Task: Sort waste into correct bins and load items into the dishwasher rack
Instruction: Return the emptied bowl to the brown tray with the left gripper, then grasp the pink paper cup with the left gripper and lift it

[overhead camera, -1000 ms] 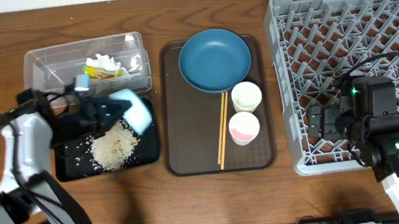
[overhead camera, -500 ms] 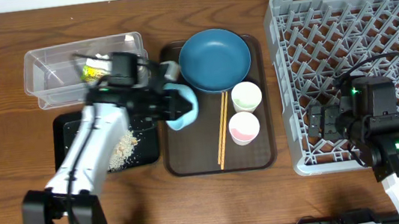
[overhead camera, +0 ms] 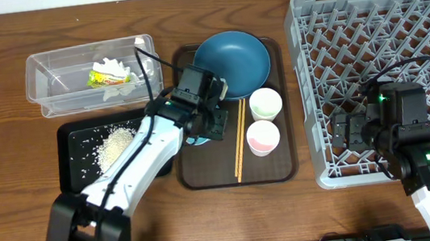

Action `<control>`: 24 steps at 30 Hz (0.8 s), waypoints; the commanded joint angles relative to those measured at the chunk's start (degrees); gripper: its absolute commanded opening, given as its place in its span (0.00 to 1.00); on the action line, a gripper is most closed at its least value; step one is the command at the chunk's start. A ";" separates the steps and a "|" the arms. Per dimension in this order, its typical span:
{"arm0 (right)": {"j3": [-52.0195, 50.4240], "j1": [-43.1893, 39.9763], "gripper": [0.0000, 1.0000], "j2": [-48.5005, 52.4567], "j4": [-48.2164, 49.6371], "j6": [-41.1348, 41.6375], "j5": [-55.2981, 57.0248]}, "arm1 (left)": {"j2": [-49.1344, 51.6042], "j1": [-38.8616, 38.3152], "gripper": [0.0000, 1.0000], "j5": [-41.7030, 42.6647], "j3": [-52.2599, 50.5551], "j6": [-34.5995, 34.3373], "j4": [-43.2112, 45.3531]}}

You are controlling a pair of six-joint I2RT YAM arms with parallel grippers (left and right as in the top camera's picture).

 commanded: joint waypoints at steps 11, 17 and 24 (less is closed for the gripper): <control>1.16 -0.52 0.99 0.02 -0.11 -0.87 0.66 | 2.40 -0.09 0.28 -1.03 0.31 -1.18 -0.26; 1.16 -0.52 0.99 0.00 -0.09 -0.87 0.66 | -1.73 -0.07 0.46 2.25 1.95 -1.18 -1.40; 1.16 -0.52 0.99 0.02 0.00 -0.85 0.63 | -6.14 -0.68 0.52 6.86 2.10 -1.46 0.07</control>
